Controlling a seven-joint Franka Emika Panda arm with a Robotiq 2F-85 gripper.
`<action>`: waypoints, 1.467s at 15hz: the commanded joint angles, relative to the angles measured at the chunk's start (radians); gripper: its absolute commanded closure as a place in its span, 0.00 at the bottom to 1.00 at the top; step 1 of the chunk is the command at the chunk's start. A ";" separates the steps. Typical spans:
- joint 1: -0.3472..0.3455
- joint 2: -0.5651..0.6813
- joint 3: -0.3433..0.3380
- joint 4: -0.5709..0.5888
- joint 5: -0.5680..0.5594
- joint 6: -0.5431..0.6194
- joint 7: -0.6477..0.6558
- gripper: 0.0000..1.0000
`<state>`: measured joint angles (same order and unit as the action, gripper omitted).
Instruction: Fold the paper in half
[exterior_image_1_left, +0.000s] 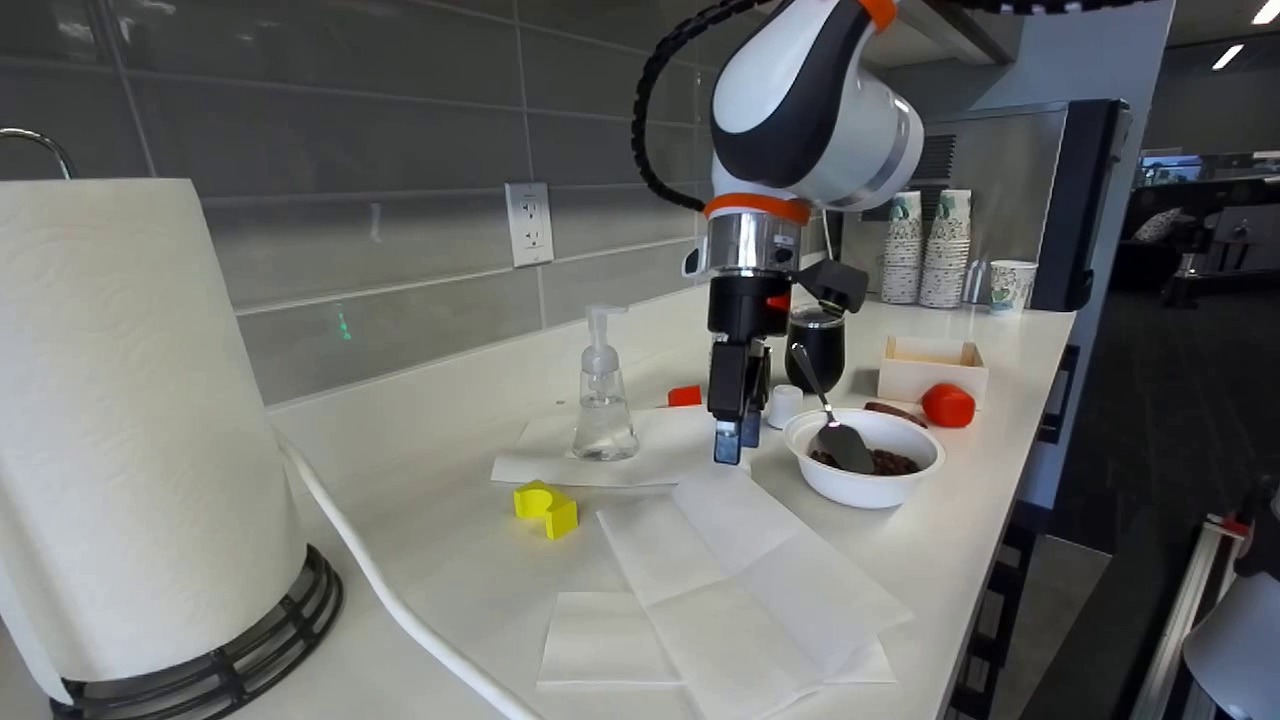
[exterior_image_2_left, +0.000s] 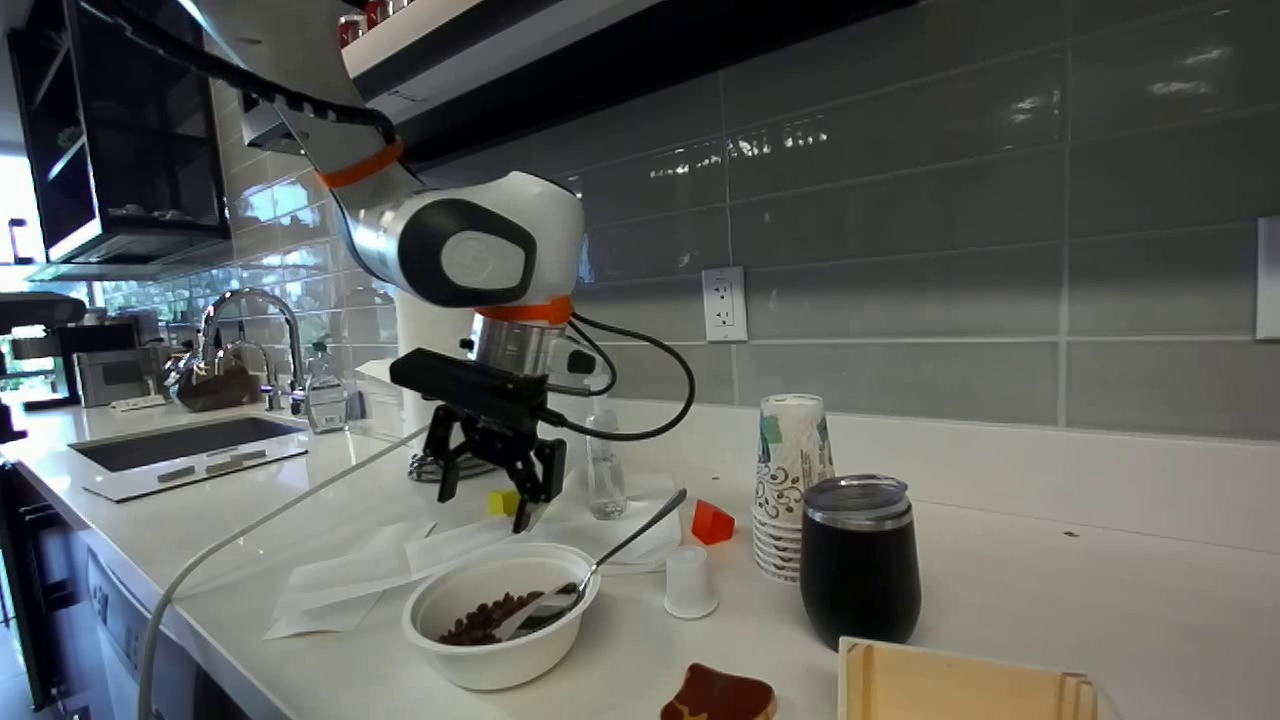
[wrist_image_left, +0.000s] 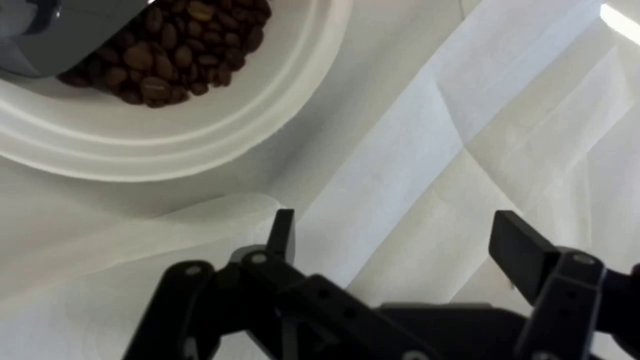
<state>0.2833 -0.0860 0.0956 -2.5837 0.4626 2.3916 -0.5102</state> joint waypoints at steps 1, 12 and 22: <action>-0.029 0.038 0.025 0.013 0.001 0.014 0.054 0.00; -0.043 0.112 0.073 0.012 0.014 0.064 0.118 0.00; -0.048 0.090 0.095 -0.011 -0.005 0.128 0.130 0.80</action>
<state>0.2520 0.0183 0.1725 -2.5837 0.4617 2.4808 -0.3968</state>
